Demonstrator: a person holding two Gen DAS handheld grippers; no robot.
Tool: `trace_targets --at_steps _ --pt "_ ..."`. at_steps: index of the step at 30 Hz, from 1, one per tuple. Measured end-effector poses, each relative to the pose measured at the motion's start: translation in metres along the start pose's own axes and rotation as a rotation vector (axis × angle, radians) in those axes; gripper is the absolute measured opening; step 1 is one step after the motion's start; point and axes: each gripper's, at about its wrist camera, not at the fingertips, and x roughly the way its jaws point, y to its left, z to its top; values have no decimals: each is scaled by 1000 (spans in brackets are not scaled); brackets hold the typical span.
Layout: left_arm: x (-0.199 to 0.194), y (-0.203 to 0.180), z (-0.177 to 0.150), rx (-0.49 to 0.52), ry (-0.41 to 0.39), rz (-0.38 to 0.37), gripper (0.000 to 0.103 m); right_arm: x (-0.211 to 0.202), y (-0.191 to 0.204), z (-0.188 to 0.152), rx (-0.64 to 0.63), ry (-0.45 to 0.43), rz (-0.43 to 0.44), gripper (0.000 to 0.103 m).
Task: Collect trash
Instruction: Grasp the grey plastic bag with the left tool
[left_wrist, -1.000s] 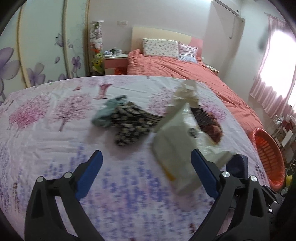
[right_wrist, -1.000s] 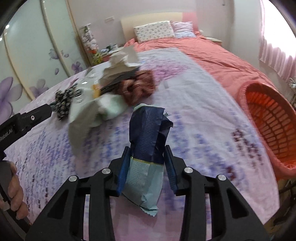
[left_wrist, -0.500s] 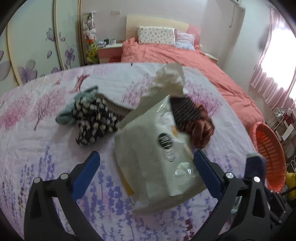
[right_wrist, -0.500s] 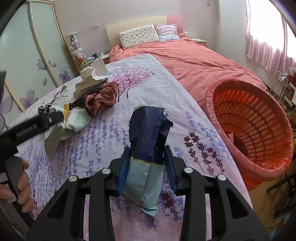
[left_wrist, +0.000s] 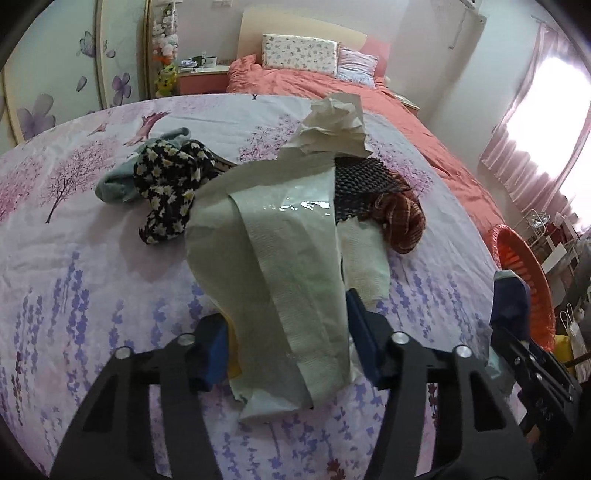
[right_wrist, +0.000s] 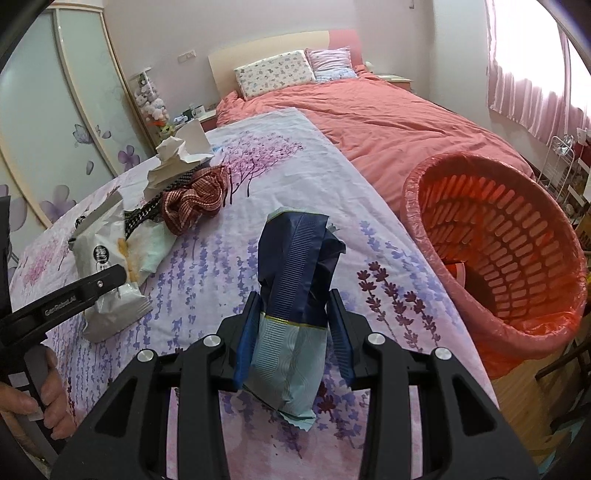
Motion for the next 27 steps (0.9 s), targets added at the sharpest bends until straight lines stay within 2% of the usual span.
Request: trace_targets --at_steps 5,13,22,27 --pt "-11 -1 0 37 -29 8 44 -6 -3 2 1 -17 -3 38" --pt "-36 -6 2 66 -70 3 44 -19 -8 7 14 -55 -1 38" --pt "-71 -44 2 154 -137 -22 44 -43 -22 15 37 -135 -17 38" --pt "-80 -76 0 199 -153 -65 44 -60 -34 19 54 -196 -40 38"
